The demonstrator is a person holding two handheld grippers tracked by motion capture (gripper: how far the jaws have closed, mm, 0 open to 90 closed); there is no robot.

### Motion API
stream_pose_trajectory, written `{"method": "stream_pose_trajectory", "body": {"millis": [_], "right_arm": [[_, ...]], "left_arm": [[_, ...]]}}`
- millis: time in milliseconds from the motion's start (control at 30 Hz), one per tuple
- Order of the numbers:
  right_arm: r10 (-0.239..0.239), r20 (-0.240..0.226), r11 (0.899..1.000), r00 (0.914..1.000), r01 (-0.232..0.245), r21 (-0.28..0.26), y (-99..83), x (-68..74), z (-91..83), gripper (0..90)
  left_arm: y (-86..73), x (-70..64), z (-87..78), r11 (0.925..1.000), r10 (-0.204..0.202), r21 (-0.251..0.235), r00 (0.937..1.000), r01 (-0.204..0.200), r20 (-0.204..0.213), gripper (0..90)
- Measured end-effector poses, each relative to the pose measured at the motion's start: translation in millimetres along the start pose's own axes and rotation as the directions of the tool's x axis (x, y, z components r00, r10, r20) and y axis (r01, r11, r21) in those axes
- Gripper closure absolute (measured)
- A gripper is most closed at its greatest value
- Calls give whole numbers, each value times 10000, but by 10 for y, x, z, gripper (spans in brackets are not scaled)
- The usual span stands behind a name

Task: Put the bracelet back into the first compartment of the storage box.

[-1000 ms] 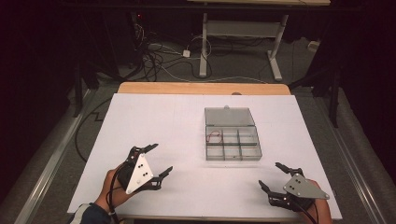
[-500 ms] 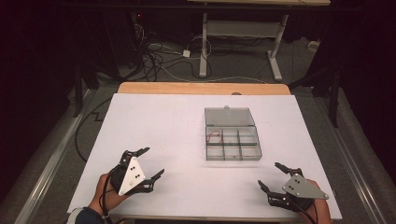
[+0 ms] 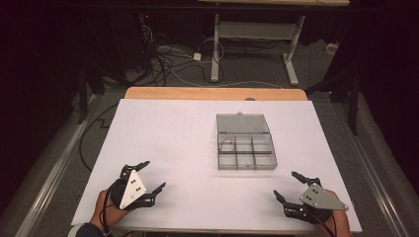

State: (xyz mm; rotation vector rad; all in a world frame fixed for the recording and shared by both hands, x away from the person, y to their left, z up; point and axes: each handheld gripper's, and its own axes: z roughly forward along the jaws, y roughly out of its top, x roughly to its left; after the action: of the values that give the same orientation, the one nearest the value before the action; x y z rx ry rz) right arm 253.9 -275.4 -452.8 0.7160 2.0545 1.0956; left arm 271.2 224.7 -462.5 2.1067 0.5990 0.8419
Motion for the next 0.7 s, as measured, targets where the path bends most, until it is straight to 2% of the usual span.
{"method": "stream_pose_trajectory", "body": {"millis": [67,200,433,500,600,700], "right_arm": [[12,-10,9999,10000,-12,-138,4,-4,-13,217],[42,-34,9999,10000,-42,-122,-3,-10,-11,217],[-57,-92,9999,9999,56,-126,0,-5,-21,217],[-51,-83,9999,10000,50,-112,-3,-6,-24,217],[-70,-63,9999,10000,69,-150,15,-1,-29,217],[-140,-69,9998,9999,139,-121,17,9,-24,217]], "left_arm": [[-87,16,8,9993,-331,164,9994,330,54,192],[-208,1,38,9966,-209,803,9998,206,38,192],[-170,-21,31,9977,-199,648,9998,198,2,192],[-171,-22,30,9979,-336,564,9994,333,48,192],[-168,-32,24,9981,-173,598,9998,169,65,192],[-153,-35,7,9989,-226,411,9997,225,28,192]]}}
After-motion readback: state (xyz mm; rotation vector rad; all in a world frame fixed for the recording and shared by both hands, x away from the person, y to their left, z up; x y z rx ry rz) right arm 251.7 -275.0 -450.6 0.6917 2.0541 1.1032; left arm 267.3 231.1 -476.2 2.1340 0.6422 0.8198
